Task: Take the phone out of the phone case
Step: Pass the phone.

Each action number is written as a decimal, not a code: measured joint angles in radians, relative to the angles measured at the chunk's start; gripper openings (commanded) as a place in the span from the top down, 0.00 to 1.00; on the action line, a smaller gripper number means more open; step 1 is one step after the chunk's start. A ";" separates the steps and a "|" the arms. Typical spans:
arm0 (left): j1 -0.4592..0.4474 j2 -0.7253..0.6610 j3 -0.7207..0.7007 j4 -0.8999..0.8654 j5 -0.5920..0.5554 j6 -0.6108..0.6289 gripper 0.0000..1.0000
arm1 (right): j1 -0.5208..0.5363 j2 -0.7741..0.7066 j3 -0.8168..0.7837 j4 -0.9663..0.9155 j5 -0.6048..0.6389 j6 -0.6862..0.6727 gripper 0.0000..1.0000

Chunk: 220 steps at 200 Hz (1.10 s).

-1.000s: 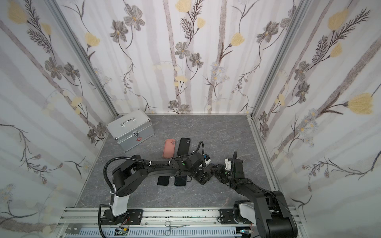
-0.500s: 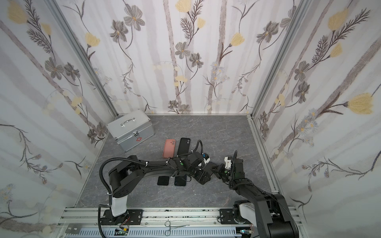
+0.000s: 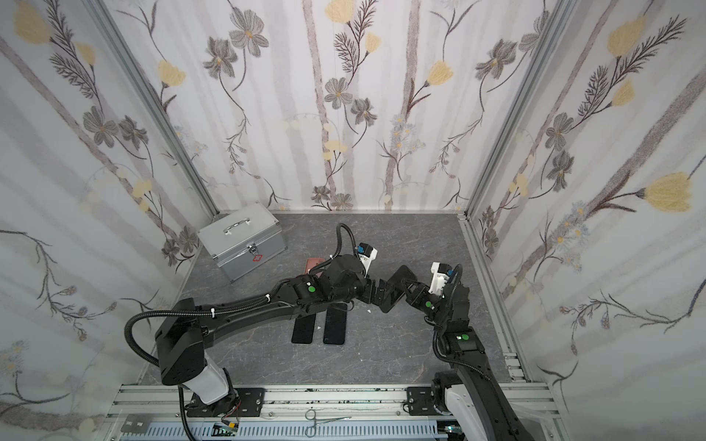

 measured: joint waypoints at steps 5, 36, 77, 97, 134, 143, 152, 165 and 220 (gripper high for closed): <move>0.001 -0.016 -0.013 0.005 -0.011 -0.001 0.00 | 0.000 0.007 0.012 -0.003 0.003 -0.010 1.00; 0.039 -0.104 -0.106 0.051 -0.017 -0.017 0.00 | 0.011 0.065 0.118 -0.012 -0.009 -0.064 1.00; 0.142 -0.232 -0.203 0.141 0.056 -0.058 0.00 | 0.029 0.102 0.148 0.049 -0.114 -0.090 1.00; 0.179 -0.314 -0.290 0.223 0.123 -0.080 0.00 | 0.047 0.127 0.147 0.139 -0.178 -0.051 1.00; 0.250 -0.436 -0.446 0.369 0.227 -0.139 0.00 | 0.093 0.164 0.157 0.328 -0.278 0.050 1.00; 0.252 -0.454 -0.457 0.396 0.263 -0.140 0.00 | 0.106 0.177 0.166 0.382 -0.302 0.079 1.00; 0.254 -0.468 -0.465 0.423 0.286 -0.142 0.00 | 0.119 0.192 0.174 0.437 -0.322 0.110 1.00; 0.259 -0.484 -0.476 0.451 0.312 -0.143 0.00 | 0.134 0.209 0.185 0.502 -0.349 0.150 1.00; 0.259 -0.516 -0.495 0.526 0.439 -0.156 0.01 | 0.194 0.261 0.220 0.734 -0.400 0.292 1.00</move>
